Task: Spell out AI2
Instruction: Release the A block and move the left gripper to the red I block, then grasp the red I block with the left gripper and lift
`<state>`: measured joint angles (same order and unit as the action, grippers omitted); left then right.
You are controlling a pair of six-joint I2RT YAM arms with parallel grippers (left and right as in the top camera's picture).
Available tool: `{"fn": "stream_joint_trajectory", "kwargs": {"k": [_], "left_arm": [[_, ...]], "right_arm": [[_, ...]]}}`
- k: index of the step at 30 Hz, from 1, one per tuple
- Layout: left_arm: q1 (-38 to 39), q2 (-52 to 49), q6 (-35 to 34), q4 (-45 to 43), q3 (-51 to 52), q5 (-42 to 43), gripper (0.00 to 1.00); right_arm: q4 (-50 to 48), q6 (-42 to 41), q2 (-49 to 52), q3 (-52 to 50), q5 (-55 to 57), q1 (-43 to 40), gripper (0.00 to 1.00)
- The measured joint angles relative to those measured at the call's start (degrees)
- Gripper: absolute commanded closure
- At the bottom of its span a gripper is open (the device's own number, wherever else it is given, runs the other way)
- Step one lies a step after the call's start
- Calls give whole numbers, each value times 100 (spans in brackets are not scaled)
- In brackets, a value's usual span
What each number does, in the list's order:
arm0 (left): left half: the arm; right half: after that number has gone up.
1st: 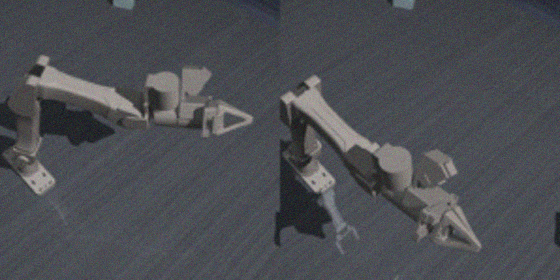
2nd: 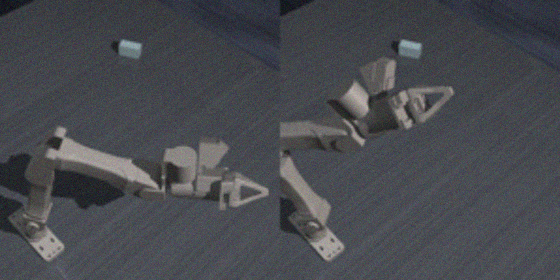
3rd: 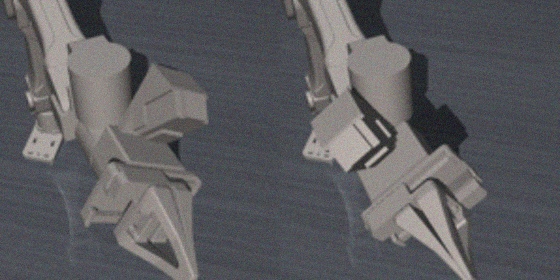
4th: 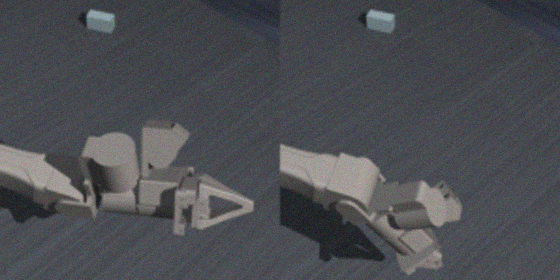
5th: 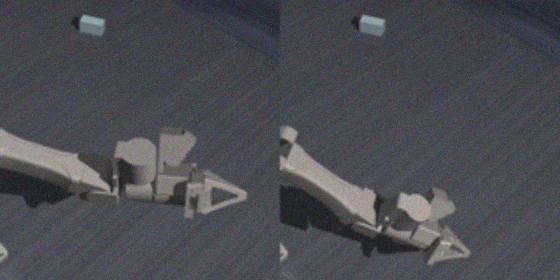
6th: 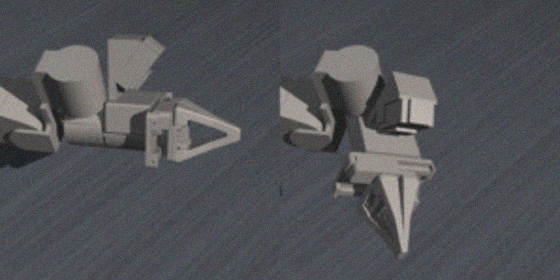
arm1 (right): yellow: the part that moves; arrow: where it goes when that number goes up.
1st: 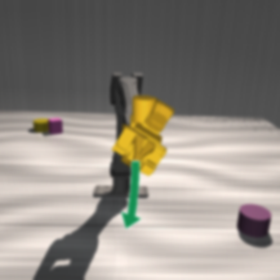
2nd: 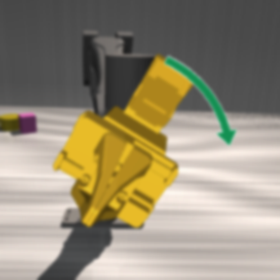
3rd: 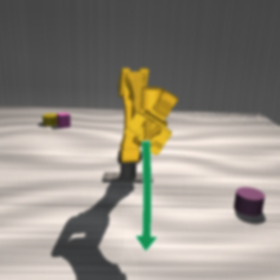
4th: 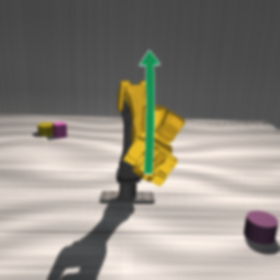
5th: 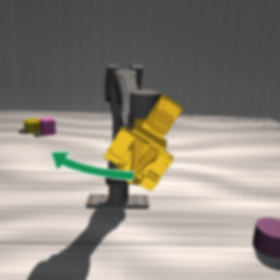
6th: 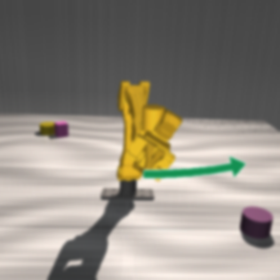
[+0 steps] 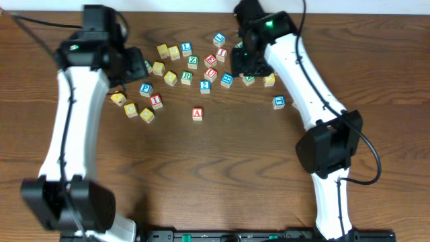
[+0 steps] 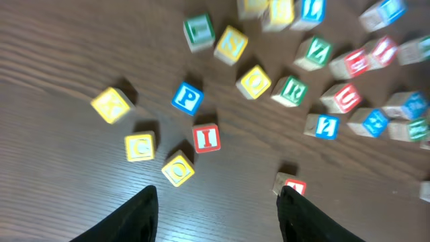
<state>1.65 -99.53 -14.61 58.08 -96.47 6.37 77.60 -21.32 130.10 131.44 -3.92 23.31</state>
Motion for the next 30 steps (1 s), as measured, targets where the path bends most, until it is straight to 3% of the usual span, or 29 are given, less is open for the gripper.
{"fn": "stream_joint_trajectory", "kwargs": {"k": [10,19,30], "left_arm": [[520,-1182,-645,83,0,-599,44],[498,-2085,-791,-140,0,-721,44],[444,-2415,-791,-420,2,-723,44]], "right_arm": [[380,153,0,0,2,-507,41],[409,273,0,0,7,-535,37],[422,273,0,0,9,-535,36]]}}
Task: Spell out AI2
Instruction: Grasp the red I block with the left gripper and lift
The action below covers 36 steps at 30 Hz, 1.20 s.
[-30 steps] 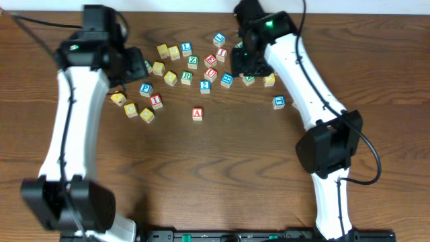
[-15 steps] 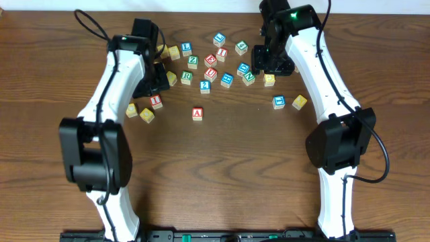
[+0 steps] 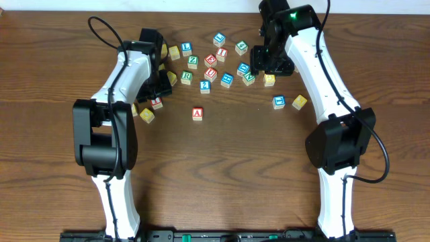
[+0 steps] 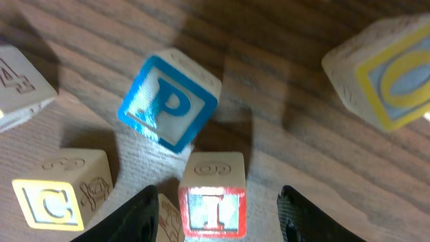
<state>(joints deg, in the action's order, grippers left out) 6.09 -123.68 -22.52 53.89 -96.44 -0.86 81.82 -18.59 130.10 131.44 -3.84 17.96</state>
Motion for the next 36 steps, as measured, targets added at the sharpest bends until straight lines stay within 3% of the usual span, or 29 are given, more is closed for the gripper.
{"fn": "stream_joint_trajectory", "kwargs": {"k": [4,21,31,36], "left_arm": [[-33,0,0,-157,42,-9,45],[-35,0,-17,-586,476,-70,76],[-28,79,33,-400,476,-79,78],[129,662,140,-328,476,-83,78]], "right_arm": [[0,0,0,0,-2,0,35],[0,2,0,0,-2,0,31],[-4,0,0,0,50,-4,32],[-39,-7,0,0,66,-114,32]]}}
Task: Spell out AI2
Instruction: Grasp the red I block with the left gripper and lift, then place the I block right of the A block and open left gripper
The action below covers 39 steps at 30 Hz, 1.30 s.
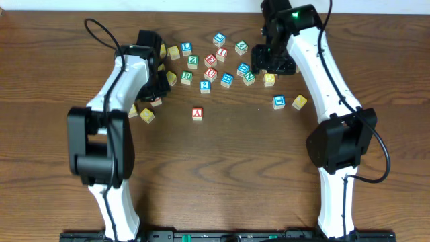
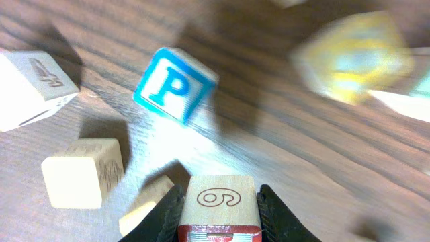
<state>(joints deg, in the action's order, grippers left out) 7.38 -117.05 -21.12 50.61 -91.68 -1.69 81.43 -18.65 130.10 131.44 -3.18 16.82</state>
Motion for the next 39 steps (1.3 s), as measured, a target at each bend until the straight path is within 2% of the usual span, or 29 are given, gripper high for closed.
{"fn": "stream_joint_trajectory", "kwargs": {"k": [6,16,39], "left_arm": [[763,748,39,-7,-42,0,78],[2258,656,-278,-72,-59,7,78],[2430,-496,-256,-612,129,-195,78]], "right_arm": [[-7,-17,0,0,4,-396,32],[195,-17,0,0,31,-1014,32],[221,-17,0,0,33,-1043,29]]}}
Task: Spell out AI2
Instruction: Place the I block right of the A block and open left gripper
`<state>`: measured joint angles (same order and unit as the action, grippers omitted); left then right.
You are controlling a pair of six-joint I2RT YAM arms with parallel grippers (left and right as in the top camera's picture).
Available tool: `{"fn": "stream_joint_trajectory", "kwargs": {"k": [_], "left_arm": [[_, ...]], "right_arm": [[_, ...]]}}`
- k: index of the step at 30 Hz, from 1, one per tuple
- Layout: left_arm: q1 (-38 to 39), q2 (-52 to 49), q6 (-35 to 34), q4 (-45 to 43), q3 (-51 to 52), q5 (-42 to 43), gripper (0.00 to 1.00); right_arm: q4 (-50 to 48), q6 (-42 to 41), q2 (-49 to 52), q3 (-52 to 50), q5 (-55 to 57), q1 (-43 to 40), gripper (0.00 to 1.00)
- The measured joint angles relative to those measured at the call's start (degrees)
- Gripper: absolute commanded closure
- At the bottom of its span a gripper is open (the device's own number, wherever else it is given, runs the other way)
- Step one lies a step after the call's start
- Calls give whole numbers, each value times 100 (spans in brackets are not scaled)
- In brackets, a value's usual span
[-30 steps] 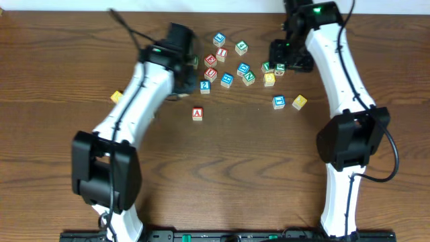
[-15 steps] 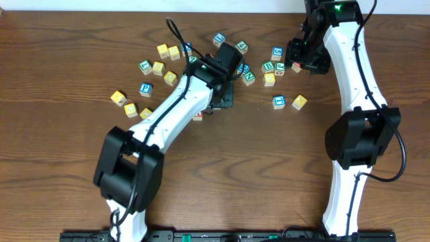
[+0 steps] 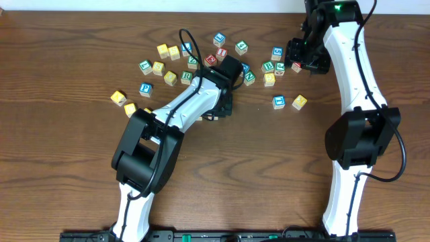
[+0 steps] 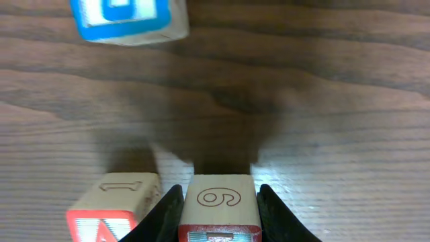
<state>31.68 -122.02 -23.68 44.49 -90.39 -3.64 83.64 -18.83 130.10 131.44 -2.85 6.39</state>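
My left gripper [image 3: 217, 109] reaches to the middle of the table and is shut on the red I block [image 4: 218, 202], whose upper face shows a 6. Its dark fingers [image 4: 168, 210] press both sides of the block. In the left wrist view the red A block [image 4: 114, 205] sits just to the left of it, nearly touching. A blue block [image 4: 124, 17] lies farther off; its character is cut off by the frame. In the overhead view the arm hides the A block. My right gripper [image 3: 300, 57] hovers at the far right among loose blocks; its jaws are not clear.
Loose letter blocks are scattered across the far half of the table: a yellow one [image 3: 119, 98], blue P [image 3: 145, 88], green B [image 3: 267, 66], a blue one [image 3: 279, 101], a yellow one [image 3: 299, 101]. The table's far edge [image 3: 201, 8] is near.
My left gripper, shut on the I block, has moved from the left cluster beside the P block to the middle, beside the A block. The right arm has shifted to the right.
My left gripper was open above the left cluster of blocks. Then it stood open around the red I block, below the blue P. Then it was shut on that block. Now it holds the block beside the A at the middle.
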Motion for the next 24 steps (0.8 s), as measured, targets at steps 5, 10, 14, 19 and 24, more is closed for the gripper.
{"fn": "stream_joint_trajectory", "kwargs": {"k": [5,10,14,19,24], "left_arm": [[-2,0,13,-2,0,-157,78],[-13,0,13,-22,0,-223,78],[-17,0,13,-26,0,-240,78],[-17,-57,-31,-52,2,-256,78],[-17,-101,-52,-70,4,-273,78]], "right_arm": [[0,0,0,0,0,0,29],[0,0,0,0,0,0,29],[11,0,0,0,0,0,29],[13,0,0,0,0,0,29],[17,0,0,0,0,0,29]]}}
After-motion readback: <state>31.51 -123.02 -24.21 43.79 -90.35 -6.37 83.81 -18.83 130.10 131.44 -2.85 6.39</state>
